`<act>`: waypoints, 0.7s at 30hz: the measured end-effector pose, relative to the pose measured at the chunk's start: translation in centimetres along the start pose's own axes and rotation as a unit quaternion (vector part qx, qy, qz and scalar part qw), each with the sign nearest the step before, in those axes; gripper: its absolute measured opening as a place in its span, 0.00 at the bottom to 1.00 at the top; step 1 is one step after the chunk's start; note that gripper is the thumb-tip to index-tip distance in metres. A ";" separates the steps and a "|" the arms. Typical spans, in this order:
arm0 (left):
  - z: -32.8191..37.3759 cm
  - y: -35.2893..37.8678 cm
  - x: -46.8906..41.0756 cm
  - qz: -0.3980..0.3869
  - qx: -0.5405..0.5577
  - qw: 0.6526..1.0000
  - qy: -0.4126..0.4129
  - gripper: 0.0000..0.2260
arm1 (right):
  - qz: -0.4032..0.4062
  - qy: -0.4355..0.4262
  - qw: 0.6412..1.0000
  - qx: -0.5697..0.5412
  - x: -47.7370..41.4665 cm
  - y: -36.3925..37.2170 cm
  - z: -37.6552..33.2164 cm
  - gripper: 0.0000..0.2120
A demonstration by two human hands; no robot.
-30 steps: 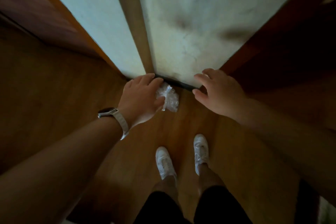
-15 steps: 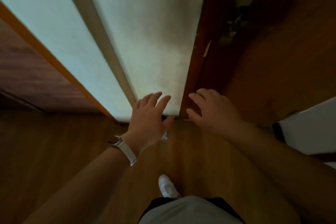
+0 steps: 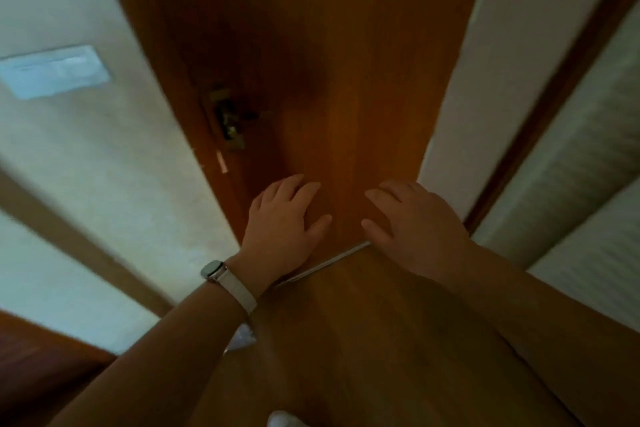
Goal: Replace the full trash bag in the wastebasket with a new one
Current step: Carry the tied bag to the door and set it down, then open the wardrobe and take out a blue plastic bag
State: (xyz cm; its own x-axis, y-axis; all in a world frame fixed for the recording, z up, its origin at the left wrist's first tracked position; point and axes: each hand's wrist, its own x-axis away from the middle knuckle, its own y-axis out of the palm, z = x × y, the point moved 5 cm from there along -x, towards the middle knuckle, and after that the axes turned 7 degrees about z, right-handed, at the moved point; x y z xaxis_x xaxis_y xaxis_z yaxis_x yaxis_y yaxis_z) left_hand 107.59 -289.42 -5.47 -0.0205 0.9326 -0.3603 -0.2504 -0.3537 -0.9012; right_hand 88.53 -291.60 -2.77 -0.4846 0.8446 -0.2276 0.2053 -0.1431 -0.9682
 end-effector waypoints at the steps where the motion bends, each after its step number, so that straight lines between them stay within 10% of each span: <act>1: 2.3 0.1 -0.4 -0.006 0.007 1.000 0.026 0.26 | 0.012 0.025 1.000 0.000 1.7 -1.3 2.0 0.26; 21: 48.3 7.2 -0.4 -0.064 0.160 0.867 0.467 0.27 | 0.086 0.490 0.860 0.112 35.6 -14.7 26.7 0.27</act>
State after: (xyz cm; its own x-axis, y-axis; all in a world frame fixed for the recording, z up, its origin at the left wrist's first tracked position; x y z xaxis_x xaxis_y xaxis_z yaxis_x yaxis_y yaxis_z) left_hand 59.06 -288.87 -0.21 0.7822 0.4455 -0.4355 -0.4522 -0.0749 -0.8888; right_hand 45.57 -273.16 0.58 0.5082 0.8150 -0.2785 -0.0193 -0.3125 -0.9497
